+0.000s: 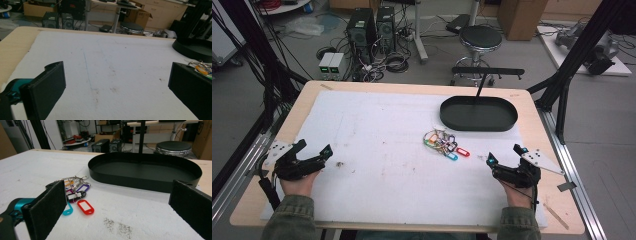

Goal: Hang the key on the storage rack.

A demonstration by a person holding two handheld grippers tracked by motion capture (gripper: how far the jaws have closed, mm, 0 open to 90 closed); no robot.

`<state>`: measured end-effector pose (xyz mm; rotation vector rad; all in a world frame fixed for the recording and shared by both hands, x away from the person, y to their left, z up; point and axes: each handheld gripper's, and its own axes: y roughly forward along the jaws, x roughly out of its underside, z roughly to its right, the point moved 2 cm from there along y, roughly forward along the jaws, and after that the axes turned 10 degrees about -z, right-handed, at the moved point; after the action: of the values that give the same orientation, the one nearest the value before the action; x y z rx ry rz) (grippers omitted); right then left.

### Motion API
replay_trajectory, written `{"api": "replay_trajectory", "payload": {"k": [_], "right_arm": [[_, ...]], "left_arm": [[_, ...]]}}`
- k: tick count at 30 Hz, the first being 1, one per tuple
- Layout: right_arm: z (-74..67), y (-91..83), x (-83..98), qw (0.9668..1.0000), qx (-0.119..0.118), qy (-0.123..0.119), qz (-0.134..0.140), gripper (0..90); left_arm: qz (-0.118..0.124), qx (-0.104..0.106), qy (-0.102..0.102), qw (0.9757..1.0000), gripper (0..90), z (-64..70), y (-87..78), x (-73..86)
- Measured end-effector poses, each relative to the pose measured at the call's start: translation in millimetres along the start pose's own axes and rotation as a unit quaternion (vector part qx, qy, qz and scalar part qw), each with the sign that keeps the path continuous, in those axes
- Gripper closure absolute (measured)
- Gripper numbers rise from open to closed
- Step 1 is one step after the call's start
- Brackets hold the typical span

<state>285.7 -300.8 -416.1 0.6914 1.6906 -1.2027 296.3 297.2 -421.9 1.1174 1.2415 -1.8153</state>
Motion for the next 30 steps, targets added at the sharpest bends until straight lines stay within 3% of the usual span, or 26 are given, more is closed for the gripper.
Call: {"api": "replay_trajectory", "payload": {"k": [13, 25, 30], "right_arm": [[-0.8, 1.4, 1.4, 1.0000, -0.006, -0.004, -0.007, 0.4], [-4.7, 11.4, -5.1, 0.9989, -0.016, -0.028, -0.033, 0.4], [-8.9, 13.9, -8.1, 0.9986, -0.029, -0.020, -0.040, 0.4]], "left_arm": [[-0.002, 0.003, -0.004, 1.0000, 1.7, -1.0, 1.0, 0.0], [-0.004, 0.001, -0.001, 1.0000, 1.7, -0.7, 0.9, 0.2], [-0.006, -0.002, 0.002, 1.0000, 1.7, -0.8, 1.8, 0.5]]}}
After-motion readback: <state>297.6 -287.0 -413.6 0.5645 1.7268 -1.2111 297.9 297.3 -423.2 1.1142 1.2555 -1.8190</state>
